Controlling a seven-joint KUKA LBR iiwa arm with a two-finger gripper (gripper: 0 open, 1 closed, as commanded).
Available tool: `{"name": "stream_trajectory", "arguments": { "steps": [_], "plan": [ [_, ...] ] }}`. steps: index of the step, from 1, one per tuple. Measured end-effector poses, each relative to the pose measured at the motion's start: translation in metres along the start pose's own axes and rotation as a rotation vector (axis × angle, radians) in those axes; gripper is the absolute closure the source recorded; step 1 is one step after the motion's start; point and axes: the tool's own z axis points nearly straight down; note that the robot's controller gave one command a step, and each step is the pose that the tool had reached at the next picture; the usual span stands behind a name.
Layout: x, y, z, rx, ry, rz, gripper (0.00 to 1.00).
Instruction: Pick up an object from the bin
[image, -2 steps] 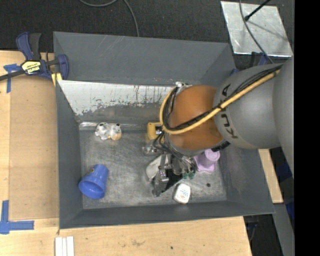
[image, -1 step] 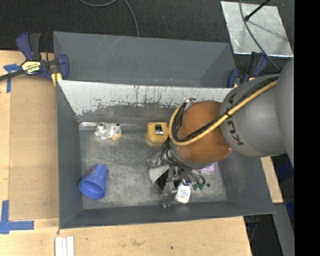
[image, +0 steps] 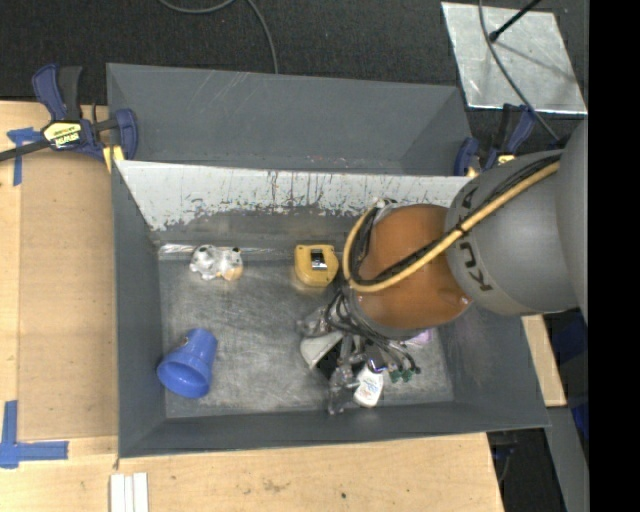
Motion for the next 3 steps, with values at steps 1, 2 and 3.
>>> {"name": "stream_trajectory", "arguments": {
  "steps": [1,2,3],
  "plan": [
    [0.003,-0.003,-0.024,0.001,0.000,-0.046,0.00],
    [0.003,-0.004,-0.029,0.000,0.000,-0.111,0.00],
    [-0.020,-0.051,-0.012,0.002,-0.002,-0.240,0.00]
  ]
}}
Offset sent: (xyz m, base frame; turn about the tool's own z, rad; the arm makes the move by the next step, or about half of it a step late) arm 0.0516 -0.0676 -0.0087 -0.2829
